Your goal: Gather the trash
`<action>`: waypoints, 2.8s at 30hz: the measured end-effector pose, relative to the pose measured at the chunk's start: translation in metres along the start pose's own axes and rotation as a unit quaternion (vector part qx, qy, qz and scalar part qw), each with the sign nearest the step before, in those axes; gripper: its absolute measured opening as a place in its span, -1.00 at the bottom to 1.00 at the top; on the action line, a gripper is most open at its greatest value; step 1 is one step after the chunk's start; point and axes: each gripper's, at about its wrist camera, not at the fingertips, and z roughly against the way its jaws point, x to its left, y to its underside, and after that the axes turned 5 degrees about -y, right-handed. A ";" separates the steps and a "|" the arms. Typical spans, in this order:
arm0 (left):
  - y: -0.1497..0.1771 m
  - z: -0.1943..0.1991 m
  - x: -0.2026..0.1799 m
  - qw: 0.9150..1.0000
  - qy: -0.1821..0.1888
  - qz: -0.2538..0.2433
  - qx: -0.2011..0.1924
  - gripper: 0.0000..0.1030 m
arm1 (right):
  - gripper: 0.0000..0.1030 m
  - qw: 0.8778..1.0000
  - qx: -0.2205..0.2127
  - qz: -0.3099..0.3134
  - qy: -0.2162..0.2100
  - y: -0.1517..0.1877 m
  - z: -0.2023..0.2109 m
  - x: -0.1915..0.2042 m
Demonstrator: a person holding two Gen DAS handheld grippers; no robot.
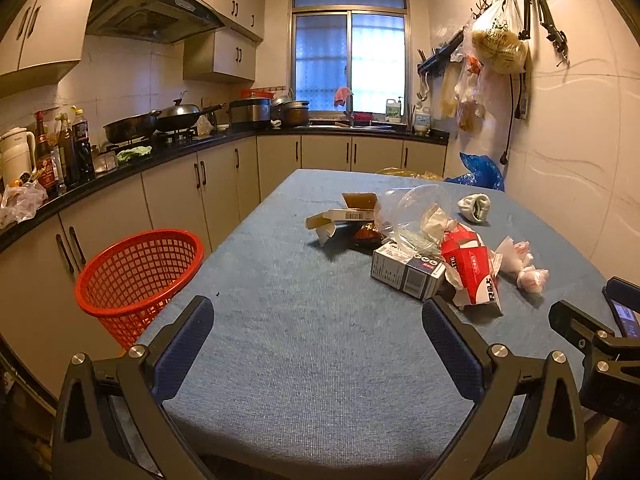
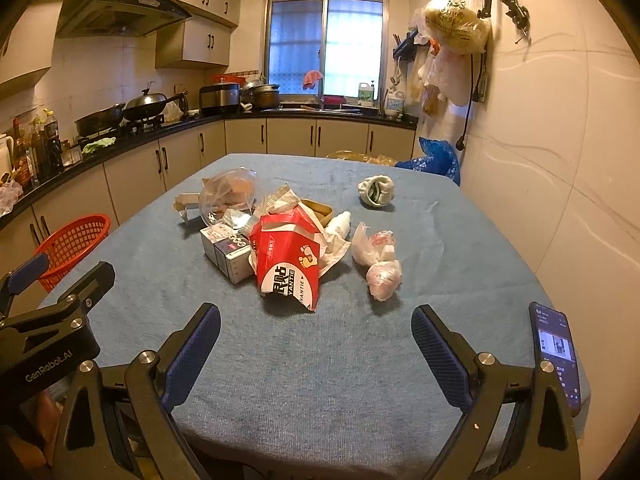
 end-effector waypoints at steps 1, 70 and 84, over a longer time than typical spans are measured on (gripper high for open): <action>0.000 -0.001 0.000 1.000 0.000 0.000 0.001 1.00 | 0.91 1.000 0.002 -0.001 -0.001 0.000 -0.001 0.000; -0.079 -0.136 -0.064 0.980 0.130 -0.080 0.131 0.23 | 0.13 0.970 0.154 -0.112 -0.151 -0.034 -0.151 -0.039; -0.076 -0.163 -0.074 0.980 0.114 -0.066 0.149 -0.92 | 0.13 0.974 0.115 -0.121 -0.156 -0.032 -0.108 -0.060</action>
